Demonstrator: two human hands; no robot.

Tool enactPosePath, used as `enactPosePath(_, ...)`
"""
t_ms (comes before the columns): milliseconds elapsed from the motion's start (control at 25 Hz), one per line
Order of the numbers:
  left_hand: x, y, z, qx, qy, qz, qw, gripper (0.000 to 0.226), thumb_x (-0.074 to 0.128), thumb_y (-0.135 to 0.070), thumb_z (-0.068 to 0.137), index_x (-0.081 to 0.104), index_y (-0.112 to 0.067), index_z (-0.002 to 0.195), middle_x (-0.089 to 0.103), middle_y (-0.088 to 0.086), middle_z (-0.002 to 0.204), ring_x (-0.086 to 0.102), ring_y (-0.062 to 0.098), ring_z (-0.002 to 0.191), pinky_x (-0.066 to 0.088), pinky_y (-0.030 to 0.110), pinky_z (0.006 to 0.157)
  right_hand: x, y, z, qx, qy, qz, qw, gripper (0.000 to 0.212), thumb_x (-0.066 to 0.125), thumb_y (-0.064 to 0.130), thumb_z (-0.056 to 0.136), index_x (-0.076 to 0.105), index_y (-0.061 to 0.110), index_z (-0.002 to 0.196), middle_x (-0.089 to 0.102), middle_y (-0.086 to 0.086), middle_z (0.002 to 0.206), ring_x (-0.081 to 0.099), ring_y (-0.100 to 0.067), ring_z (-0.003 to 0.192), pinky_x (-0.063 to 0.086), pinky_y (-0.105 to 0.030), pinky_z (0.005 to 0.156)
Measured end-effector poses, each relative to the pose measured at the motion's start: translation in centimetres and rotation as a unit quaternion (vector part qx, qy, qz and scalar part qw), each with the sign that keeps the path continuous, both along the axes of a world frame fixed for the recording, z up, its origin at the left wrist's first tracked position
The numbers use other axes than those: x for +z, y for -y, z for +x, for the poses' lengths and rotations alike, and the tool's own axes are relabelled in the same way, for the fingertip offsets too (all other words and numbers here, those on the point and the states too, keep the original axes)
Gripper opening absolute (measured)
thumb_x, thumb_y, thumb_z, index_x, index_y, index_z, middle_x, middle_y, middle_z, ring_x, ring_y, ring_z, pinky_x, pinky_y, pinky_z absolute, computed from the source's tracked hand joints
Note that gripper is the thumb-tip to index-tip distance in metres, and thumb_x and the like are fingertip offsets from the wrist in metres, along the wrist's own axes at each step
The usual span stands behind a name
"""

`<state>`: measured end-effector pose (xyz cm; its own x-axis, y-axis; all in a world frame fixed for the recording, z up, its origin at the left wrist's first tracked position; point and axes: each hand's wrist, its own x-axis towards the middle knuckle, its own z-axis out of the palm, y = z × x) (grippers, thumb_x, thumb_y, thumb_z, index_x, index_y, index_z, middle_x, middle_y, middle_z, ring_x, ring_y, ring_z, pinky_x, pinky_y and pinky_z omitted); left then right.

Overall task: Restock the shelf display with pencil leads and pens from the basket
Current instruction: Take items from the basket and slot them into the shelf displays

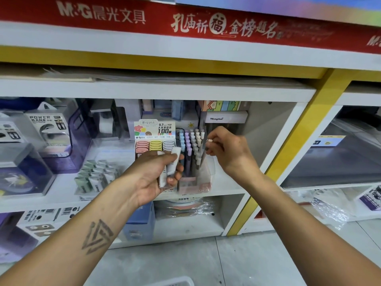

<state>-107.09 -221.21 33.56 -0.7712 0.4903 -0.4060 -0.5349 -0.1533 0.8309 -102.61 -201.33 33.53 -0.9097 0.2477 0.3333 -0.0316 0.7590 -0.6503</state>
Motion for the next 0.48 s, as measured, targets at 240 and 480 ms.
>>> enactPosePath(240,0.0,0.2,0.1,-0.013,-0.007,-0.004,1.000,0.033,0.053,-0.007,0.098,0.054,0.012,0.126,0.059,0.016,0.068,0.050,0.021,0.050,0.034,0.019,0.036,-0.5,0.1,-0.6,0.040,-0.005,-0.002,0.999,0.021,0.064,0.013,0.095,0.057,0.031,0.086,0.068,0.014,0.073,0.068,0.001,0.070,0.059,-0.031,0.069)
enactPosePath(480,0.0,0.1,0.2,-0.025,-0.006,0.020,0.999,0.032,0.049,-0.002,0.097,0.054,0.013,0.126,0.061,0.018,0.069,0.054,0.022,0.050,0.037,0.020,0.038,-1.1,0.2,-1.0,0.003,0.034,0.022,0.999,0.013,0.068,0.021,0.094,0.067,0.029,0.083,0.070,0.009,0.076,0.068,-0.007,0.074,0.059,-0.037,0.074)
